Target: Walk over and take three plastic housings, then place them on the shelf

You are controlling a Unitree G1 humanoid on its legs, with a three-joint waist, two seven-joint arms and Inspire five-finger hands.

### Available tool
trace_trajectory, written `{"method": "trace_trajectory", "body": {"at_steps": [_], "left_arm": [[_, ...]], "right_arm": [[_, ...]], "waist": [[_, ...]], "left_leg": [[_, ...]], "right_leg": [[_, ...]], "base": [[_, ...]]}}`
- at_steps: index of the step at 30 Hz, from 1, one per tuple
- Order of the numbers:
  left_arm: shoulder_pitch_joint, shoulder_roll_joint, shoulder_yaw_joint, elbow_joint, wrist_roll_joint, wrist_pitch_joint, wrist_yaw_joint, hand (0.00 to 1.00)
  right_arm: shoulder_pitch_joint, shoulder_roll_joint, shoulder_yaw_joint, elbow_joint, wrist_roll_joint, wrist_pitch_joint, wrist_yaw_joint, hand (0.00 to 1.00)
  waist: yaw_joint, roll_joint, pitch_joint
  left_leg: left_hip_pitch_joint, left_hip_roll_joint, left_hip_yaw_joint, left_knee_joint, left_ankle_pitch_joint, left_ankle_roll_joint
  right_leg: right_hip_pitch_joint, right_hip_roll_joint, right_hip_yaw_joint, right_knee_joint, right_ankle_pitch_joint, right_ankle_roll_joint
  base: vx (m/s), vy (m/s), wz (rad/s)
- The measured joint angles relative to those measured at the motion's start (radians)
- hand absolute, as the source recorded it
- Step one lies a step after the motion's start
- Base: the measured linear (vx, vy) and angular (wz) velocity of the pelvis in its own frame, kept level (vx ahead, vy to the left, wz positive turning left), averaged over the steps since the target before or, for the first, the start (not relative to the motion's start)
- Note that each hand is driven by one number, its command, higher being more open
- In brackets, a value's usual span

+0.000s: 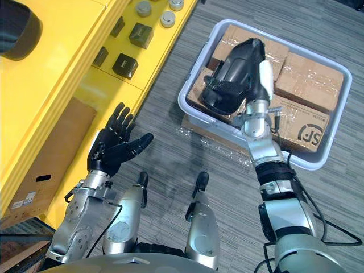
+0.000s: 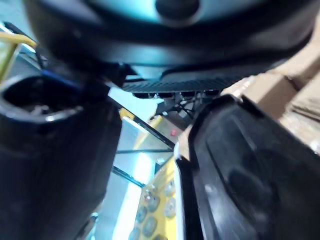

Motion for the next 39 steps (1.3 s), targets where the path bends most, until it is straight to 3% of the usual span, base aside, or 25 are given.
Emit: {"method": "trace_trajectory", "body": {"at_steps": [4,12,17,21,26,29,34,37,39], "left_arm": [[-0.008,0.0,-0.003,0.009,0.0,0.001,0.001,1.0],[-0.035,0.001,-0.005,0.058,0.0,0.007,0.002,1.0],[-0.036,0.008,-0.022,0.057,0.0,0.022,0.001,1.0],[-0.033,0.009,-0.023,0.057,0.0,0.022,0.002,1.0],[-0.023,0.015,-0.018,0.046,0.0,0.033,0.002,1.0],[-0.004,0.015,-0.002,0.031,0.0,0.048,-0.001,1.0],[0.013,0.03,0.013,-0.002,0.0,0.066,-0.001,1.0],[0.014,0.038,0.032,-0.001,0.0,0.066,-0.001,1.0],[0.013,0.035,0.037,-0.001,0.013,0.059,-0.006,1.0]], "right_arm": [[-0.015,0.044,-0.003,0.096,0.079,0.078,0.013,1.0],[-0.073,0.048,-0.004,0.17,0.123,0.144,0.077,1.0],[-0.104,0.045,-0.003,0.239,0.138,0.153,0.09,1.0],[-0.113,0.02,-0.003,0.241,0.134,0.205,0.111,1.0],[-0.084,-0.064,-0.013,0.178,0.095,0.316,0.231,1.0],[-0.048,-0.084,-0.025,0.151,0.083,0.329,0.265,1.0],[0.017,-0.085,-0.031,0.118,0.06,0.312,0.274,1.0],[0.059,-0.084,-0.031,0.04,0.033,0.218,0.258,1.0],[0.076,-0.084,-0.032,-0.08,-0.036,0.113,0.205,1.0]], "waist": [[0.002,0.001,0.0],[-0.006,0.0,-0.009],[-0.009,0.0,-0.025],[-0.009,-0.002,-0.027],[-0.011,-0.007,-0.029],[-0.016,-0.014,-0.029],[-0.018,-0.036,-0.028],[-0.021,-0.046,-0.024],[-0.027,-0.046,-0.024]], "left_leg": [[0.0,-0.011,-0.021,-0.026,0.024,-0.001],[0.006,-0.017,-0.023,-0.039,0.037,-0.002],[0.008,-0.018,-0.028,-0.05,0.046,-0.005],[0.008,-0.018,-0.029,-0.048,0.046,-0.005],[0.01,-0.016,-0.029,-0.041,0.044,-0.007],[0.011,-0.011,-0.024,-0.023,0.033,-0.008],[0.009,-0.003,-0.013,0.003,0.015,-0.005],[0.008,0.005,-0.009,0.009,0.01,-0.008],[0.009,0.008,0.001,0.008,0.01,-0.008]], "right_leg": [[0.004,-0.007,-0.022,0.0,-0.004,-0.005],[0.003,-0.015,-0.027,0.011,-0.009,-0.011],[0.002,-0.016,-0.038,0.012,-0.009,-0.012],[0.003,-0.017,-0.039,0.013,-0.009,-0.011],[0.006,-0.015,-0.038,0.018,-0.01,-0.011],[0.01,-0.01,-0.029,0.021,-0.011,-0.009],[0.01,-0.006,-0.018,0.025,-0.013,-0.008],[0.008,0.001,-0.014,0.024,-0.013,-0.008],[0.002,0.002,-0.004,0.024,-0.014,-0.005]], "base": [[-0.03,0.009,0.18],[-0.01,0.01,0.02],[0.0,0.003,0.02],[0.0,0.0,0.0],[0.0,0.0,0.0],[0.0,0.024,-0.07],[-0.01,0.041,-0.1],[-0.01,0.023,-0.08],[0.0,0.028,-0.12]]}}
